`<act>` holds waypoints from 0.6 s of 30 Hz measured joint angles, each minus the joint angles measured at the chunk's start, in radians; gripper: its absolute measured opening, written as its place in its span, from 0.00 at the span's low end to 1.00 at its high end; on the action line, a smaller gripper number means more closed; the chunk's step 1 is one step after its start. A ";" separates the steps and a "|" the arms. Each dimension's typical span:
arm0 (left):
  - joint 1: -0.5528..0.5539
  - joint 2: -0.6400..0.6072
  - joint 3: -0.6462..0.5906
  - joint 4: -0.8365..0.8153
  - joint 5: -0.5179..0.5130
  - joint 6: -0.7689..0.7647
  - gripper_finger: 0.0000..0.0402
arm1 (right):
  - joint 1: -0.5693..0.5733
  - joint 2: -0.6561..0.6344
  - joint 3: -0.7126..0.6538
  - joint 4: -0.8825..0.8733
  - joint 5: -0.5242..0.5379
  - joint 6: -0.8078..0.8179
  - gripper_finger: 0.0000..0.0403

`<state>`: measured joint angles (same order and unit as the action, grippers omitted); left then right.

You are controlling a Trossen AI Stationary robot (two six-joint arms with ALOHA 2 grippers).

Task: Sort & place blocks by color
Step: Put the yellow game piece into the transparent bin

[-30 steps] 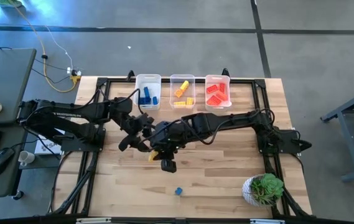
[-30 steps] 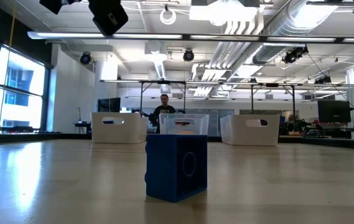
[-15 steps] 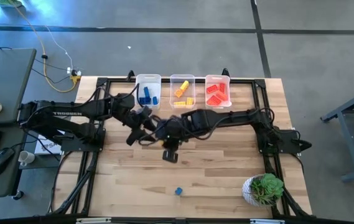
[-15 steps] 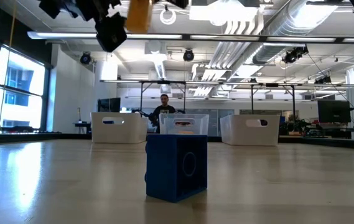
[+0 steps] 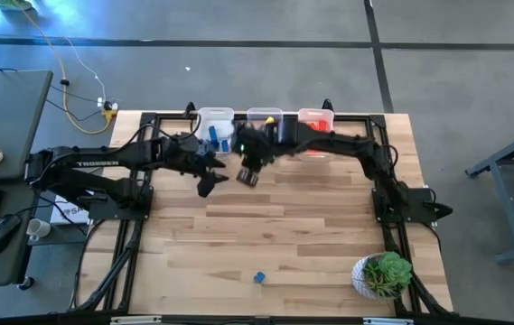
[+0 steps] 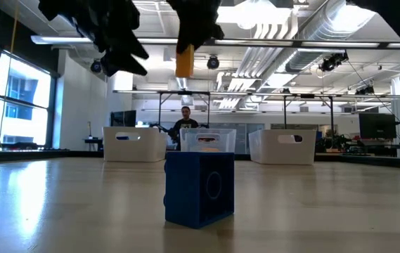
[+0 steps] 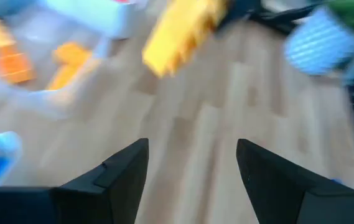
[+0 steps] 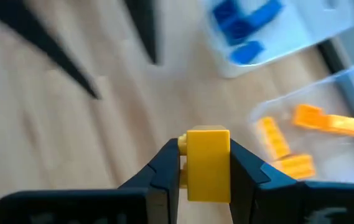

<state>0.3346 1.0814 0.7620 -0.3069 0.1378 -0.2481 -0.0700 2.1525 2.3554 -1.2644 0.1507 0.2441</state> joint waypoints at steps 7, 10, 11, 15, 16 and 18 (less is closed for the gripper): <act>0.047 -0.038 0.000 -0.095 -0.192 0.074 0.58 | -0.187 -0.001 -0.015 -0.011 -0.030 -0.075 0.19; 0.067 -0.053 0.000 -0.105 -0.278 0.078 0.58 | -0.260 -0.001 -0.054 0.004 -0.055 -0.098 0.18; 0.074 -0.057 0.000 -0.104 -0.309 0.084 0.58 | -0.282 -0.001 -0.070 0.018 -0.055 -0.108 0.18; 0.101 -0.061 0.000 -0.105 -0.420 0.129 0.58 | -0.355 0.000 -0.143 0.077 -0.121 -0.114 0.19; 0.109 -0.061 0.000 -0.105 -0.439 0.135 0.58 | -0.370 0.000 -0.164 0.097 -0.143 -0.114 0.19; 0.128 -0.061 0.000 -0.110 -0.460 0.148 0.58 | -0.394 0.000 -0.211 0.135 -0.173 -0.114 0.20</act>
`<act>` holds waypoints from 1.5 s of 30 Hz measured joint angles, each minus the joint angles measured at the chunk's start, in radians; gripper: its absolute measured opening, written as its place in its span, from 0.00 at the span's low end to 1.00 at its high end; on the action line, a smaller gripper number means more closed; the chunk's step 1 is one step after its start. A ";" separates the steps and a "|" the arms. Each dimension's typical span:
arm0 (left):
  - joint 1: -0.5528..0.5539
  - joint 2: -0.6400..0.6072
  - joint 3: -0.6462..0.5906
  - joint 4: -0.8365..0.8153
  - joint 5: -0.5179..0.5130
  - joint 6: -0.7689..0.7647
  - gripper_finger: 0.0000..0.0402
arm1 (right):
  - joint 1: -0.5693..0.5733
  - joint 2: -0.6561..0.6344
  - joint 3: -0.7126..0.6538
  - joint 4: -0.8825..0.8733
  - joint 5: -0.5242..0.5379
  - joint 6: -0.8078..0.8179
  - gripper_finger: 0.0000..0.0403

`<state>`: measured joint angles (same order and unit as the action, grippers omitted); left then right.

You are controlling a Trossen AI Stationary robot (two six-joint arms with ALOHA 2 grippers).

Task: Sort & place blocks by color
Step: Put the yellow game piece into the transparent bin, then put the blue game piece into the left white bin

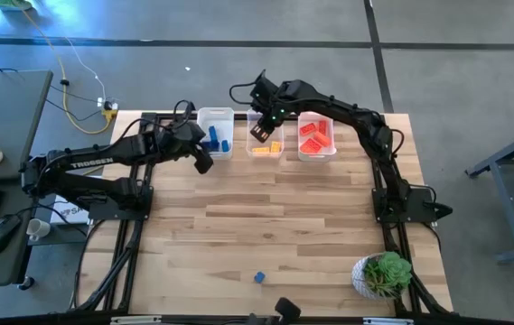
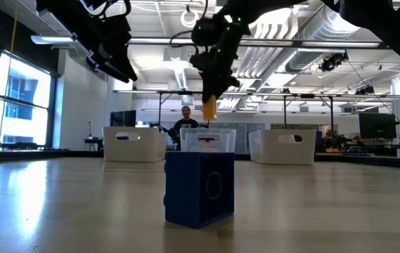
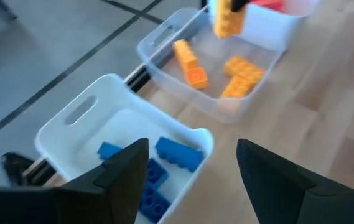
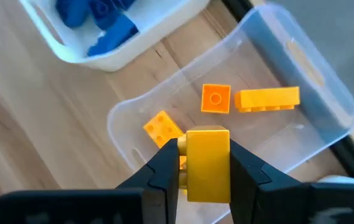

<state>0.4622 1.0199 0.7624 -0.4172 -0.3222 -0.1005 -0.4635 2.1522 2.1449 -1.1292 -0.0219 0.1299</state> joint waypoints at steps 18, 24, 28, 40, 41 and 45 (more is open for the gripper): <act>0.104 0.001 0.000 -0.099 -0.007 -0.070 0.58 | -0.031 0.001 -0.226 0.230 -0.056 -0.105 0.38; 0.109 0.001 0.013 -0.131 0.018 -0.074 0.58 | -0.032 0.000 -0.172 0.211 -0.046 -0.059 0.46; 0.112 0.001 0.054 -0.227 0.030 0.000 0.58 | -0.032 0.000 -0.118 0.171 -0.106 -0.084 0.47; 0.112 0.000 0.065 -0.369 0.121 0.000 0.58 | 0.104 0.000 0.002 0.096 -0.277 -0.014 0.47; 0.112 0.000 0.065 -0.388 0.124 -0.006 0.58 | 0.125 0.000 0.002 0.097 -0.278 0.002 0.47; 0.112 0.000 0.065 -0.442 0.146 -0.026 0.58 | 0.217 0.000 0.003 0.089 -0.289 0.022 0.47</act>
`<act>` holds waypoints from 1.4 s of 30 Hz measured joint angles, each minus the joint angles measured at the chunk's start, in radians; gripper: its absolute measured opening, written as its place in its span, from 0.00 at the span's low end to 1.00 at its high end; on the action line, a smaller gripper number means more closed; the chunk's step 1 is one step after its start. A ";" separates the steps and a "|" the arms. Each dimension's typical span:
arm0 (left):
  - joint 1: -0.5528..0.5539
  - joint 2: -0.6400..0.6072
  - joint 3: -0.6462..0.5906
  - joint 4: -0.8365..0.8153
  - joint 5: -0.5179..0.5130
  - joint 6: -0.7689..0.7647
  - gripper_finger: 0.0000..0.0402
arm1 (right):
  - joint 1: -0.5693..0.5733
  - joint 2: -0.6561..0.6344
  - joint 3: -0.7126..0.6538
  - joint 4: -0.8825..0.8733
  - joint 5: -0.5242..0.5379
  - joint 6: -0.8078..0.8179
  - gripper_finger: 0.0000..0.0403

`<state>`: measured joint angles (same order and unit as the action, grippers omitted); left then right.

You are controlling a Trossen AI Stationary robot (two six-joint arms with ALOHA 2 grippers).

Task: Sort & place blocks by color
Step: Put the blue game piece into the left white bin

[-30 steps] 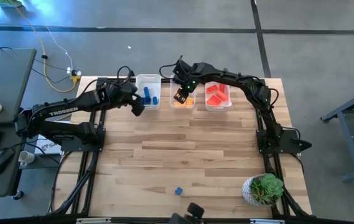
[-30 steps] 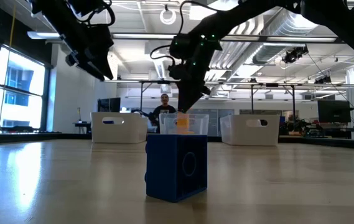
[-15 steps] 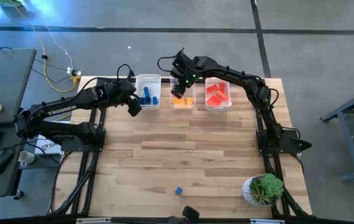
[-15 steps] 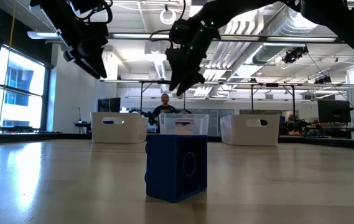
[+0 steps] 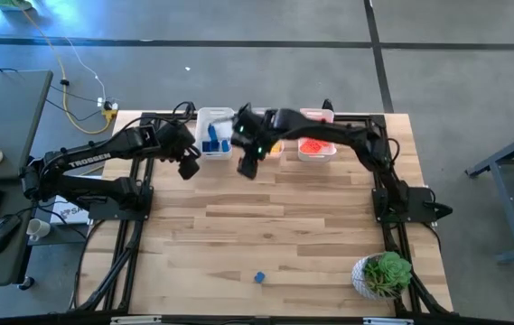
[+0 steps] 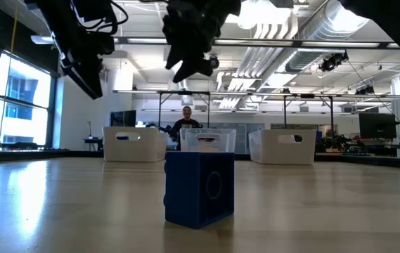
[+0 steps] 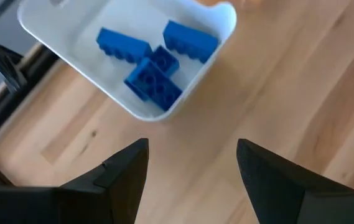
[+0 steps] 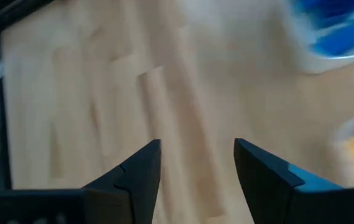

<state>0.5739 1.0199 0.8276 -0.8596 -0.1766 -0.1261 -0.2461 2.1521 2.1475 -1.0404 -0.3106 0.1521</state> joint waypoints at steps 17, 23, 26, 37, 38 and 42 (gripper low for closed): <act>-0.017 0.000 0.000 -0.137 0.108 0.013 0.58 | 0.411 0.000 0.000 -0.021 0.076 -0.042 0.47; -0.062 0.000 -0.001 -0.154 0.140 -0.058 0.58 | 0.524 0.009 -0.003 -0.018 0.140 -0.123 0.47; -0.093 0.000 -0.001 -0.154 0.148 -0.108 0.58 | 0.574 0.024 -0.003 -0.012 0.182 -0.185 0.47; -0.210 0.000 -0.002 -0.158 0.149 -0.294 0.58 | 0.690 0.097 -0.003 0.007 0.256 -0.360 0.47; -0.220 0.000 -0.002 -0.158 0.149 -0.312 0.58 | 0.695 0.108 -0.003 0.007 0.257 -0.365 0.47; -0.252 0.000 -0.002 -0.161 0.147 -0.343 0.58 | 0.707 0.160 -0.003 0.016 0.259 -0.388 0.47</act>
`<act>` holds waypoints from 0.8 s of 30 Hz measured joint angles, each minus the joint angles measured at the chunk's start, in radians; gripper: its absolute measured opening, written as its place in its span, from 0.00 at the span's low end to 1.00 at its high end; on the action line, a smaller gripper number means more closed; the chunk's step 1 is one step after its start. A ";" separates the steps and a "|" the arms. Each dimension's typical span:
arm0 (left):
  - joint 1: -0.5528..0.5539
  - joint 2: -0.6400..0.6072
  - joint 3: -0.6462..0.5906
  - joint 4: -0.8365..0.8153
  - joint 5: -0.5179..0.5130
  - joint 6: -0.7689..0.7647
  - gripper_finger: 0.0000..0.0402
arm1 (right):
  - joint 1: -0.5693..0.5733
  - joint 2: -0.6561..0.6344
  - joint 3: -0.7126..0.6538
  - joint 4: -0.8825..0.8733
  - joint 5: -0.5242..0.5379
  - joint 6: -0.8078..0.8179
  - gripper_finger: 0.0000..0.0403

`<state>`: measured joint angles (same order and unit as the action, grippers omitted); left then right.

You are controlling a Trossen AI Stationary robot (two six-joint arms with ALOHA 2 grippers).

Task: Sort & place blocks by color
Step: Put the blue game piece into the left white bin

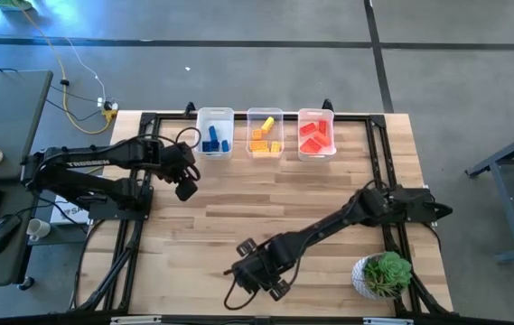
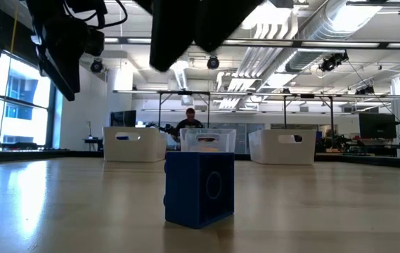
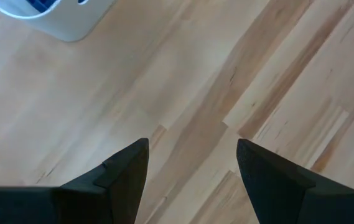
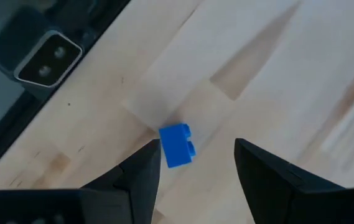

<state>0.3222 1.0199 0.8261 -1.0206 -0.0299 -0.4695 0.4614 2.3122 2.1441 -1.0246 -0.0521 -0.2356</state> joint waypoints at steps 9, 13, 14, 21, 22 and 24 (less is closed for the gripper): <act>-0.035 0.001 0.000 -0.001 -0.005 -0.003 0.58 | 0.000 0.077 0.000 0.012 -0.031 0.018 0.47; -0.037 0.001 0.000 -0.001 -0.007 -0.003 0.58 | 0.001 0.093 0.000 0.016 -0.062 0.028 0.47; -0.037 0.001 0.000 0.000 -0.007 -0.003 0.58 | 0.001 0.098 0.000 0.016 -0.062 0.028 0.47; -0.037 0.001 0.000 -0.001 -0.008 -0.001 0.58 | 0.000 0.138 0.000 0.017 -0.054 0.026 0.47; -0.037 0.001 0.000 0.000 -0.008 0.000 0.58 | 0.000 0.139 0.000 0.021 -0.054 0.028 0.47; -0.037 0.001 0.000 0.000 -0.008 0.001 0.58 | -0.001 0.142 0.000 0.022 -0.053 0.034 0.46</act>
<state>0.2852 1.0206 0.8261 -1.0211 -0.0376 -0.4686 0.4604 2.4544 2.1440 -1.0030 -0.1050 -0.2017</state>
